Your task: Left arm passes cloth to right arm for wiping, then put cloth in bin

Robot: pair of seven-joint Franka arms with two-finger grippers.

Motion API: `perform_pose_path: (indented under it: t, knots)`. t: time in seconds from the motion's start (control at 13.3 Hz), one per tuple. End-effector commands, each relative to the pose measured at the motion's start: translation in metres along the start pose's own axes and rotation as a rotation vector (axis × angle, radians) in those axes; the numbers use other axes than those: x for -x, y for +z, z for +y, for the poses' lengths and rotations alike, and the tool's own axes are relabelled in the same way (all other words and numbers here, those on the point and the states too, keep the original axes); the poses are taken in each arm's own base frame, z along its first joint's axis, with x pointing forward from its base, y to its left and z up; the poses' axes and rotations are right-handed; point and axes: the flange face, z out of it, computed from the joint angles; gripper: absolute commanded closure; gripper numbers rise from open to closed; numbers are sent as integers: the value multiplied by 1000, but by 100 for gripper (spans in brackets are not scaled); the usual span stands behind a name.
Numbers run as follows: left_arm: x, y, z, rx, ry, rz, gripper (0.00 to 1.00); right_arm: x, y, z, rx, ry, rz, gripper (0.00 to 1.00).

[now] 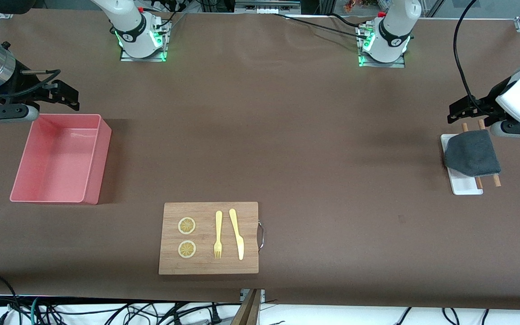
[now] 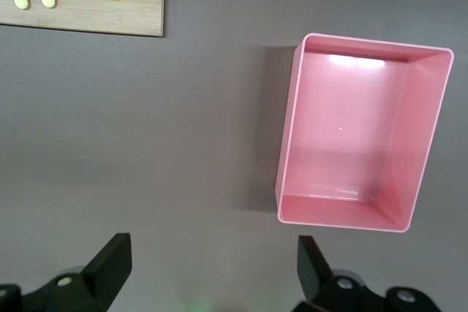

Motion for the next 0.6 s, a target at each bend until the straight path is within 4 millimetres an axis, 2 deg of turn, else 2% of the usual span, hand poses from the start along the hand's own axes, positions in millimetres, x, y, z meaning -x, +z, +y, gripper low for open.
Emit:
perform_pose_path:
  t: [0.0,0.3,0.53]
  knots:
    - [1,-2,1,-23,7,-7,0,0,-6,1,-3,-5,-1,0]
    - [5,3,1,-20,42,-55,0,0,-6,1,-3,0,-3,0]
    - [2,28,-28,-15,154,-141,0,0,-6,1,-4,-2,-4,0]
